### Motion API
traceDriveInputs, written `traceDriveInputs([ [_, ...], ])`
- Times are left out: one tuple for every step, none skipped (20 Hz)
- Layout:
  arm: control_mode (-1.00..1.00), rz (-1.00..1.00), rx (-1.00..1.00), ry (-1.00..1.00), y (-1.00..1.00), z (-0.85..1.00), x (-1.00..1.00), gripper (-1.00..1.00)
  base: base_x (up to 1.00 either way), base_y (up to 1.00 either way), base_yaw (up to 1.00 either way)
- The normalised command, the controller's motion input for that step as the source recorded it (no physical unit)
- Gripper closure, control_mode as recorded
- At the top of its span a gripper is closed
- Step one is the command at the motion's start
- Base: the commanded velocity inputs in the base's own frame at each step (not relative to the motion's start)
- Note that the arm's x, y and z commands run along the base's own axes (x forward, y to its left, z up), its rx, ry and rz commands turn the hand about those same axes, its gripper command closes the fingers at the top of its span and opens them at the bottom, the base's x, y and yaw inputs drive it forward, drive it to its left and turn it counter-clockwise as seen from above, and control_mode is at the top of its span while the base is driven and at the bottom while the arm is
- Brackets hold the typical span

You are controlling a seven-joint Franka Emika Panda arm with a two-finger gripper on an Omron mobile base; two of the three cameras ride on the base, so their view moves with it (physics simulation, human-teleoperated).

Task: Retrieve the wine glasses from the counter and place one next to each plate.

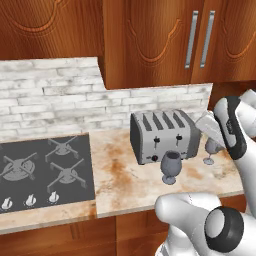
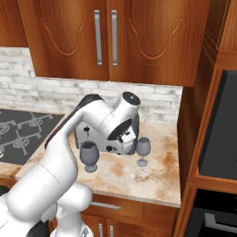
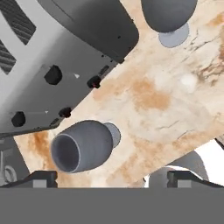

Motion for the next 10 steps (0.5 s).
traceDriveInputs([
  [-1.0, -0.28, 0.29, 0.09, -0.54, -0.5, -0.03, -1.0, 0.0, 0.0, 0.0],
  [-1.0, -0.24, 0.28, 0.15, -0.31, -0.39, 0.0, -1.0, 0.0, 0.0, 0.0],
  [-1.0, -0.15, 0.21, 0.13, -0.21, -0.42, 0.0, -1.0, 0.0, 0.0, 0.0],
  [-1.0, -0.16, 0.16, 0.16, -0.04, -0.54, 0.12, -1.0, 0.0, 0.0, 0.0],
  [-1.0, -0.21, 0.14, 0.24, 0.0, -0.59, 0.27, -1.0, 0.0, 0.0, 0.0],
  [-1.0, -0.28, 0.19, 0.29, 0.0, -0.46, 0.39, -1.0, 0.0, 0.0, 0.0],
  [-1.0, -0.29, 0.25, 0.28, 0.0, -0.45, 0.39, -1.0, 0.0, 0.0, 0.0],
  [-1.0, -0.25, 0.29, 0.27, 0.0, -0.38, 0.35, -1.0, 0.0, 0.0, 0.0],
  [-1.0, -0.22, 0.26, 0.25, 0.0, -0.34, 0.33, -1.0, 0.0, 0.0, 0.0],
  [-1.0, -0.18, 0.24, 0.26, 0.0, -0.29, 0.38, -1.0, 0.0, 0.0, 0.0],
])
